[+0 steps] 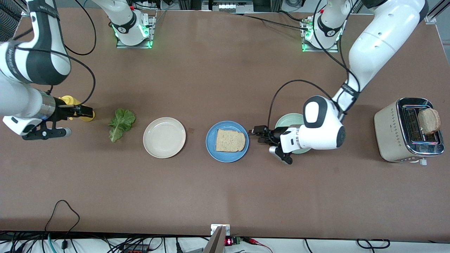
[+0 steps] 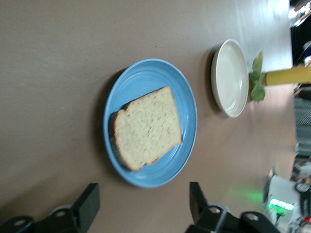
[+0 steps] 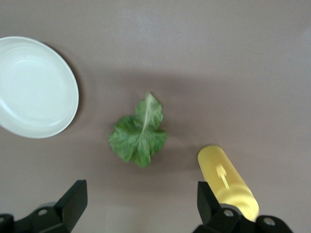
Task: Make sandwich in blue plate with both arms
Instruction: 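Withdraw the left gripper toward the toaster while the right gripper lowers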
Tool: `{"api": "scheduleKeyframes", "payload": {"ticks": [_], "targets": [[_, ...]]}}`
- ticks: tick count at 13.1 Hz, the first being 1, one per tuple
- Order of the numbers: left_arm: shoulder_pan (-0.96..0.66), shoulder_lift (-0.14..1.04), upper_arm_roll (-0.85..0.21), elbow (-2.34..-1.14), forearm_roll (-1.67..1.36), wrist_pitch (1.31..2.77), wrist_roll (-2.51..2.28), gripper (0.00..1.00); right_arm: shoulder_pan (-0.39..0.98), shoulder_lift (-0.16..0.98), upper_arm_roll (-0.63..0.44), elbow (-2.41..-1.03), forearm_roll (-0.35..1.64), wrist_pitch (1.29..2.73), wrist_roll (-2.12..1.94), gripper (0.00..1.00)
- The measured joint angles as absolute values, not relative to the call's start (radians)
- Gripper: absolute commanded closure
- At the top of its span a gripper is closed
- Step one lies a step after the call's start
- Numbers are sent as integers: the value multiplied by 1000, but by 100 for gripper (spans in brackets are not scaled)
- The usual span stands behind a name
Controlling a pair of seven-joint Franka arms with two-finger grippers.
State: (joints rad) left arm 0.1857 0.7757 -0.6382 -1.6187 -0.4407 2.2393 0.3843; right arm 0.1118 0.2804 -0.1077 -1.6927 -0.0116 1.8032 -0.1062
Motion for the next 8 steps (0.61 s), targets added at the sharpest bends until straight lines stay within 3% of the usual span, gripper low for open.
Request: {"api": "scheduleKeyframes", "payload": {"ticks": [8], "targets": [[274, 546, -524, -1616, -65, 1827, 383, 0, 141, 325, -105, -2024, -10, 2321, 230, 0]]}}
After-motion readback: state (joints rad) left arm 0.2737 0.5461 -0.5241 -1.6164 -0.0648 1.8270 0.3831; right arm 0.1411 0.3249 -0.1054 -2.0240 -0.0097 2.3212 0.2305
